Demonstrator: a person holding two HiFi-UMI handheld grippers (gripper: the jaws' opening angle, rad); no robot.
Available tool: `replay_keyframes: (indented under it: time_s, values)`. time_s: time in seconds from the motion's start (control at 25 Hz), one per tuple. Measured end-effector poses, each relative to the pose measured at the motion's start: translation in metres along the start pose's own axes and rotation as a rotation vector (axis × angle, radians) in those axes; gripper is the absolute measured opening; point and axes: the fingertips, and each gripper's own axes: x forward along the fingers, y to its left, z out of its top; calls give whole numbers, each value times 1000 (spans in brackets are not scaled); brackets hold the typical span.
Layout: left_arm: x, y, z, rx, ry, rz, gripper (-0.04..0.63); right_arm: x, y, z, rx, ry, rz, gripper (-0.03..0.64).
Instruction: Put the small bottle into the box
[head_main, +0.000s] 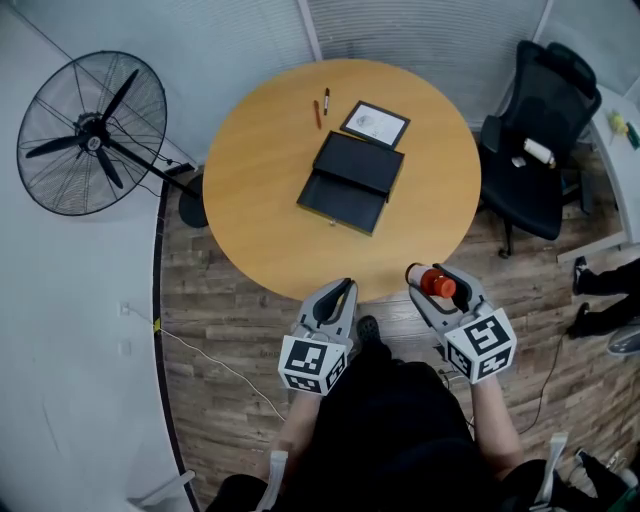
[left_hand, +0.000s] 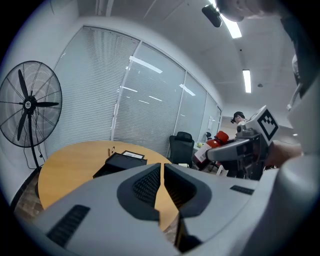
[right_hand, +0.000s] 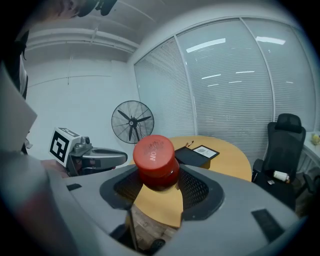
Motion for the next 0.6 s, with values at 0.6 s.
replay_keyframes:
  time_s: [0.6]
  values:
    - [13, 23, -5, -3, 36, -11, 18, 30, 1, 4, 11, 29, 11, 229]
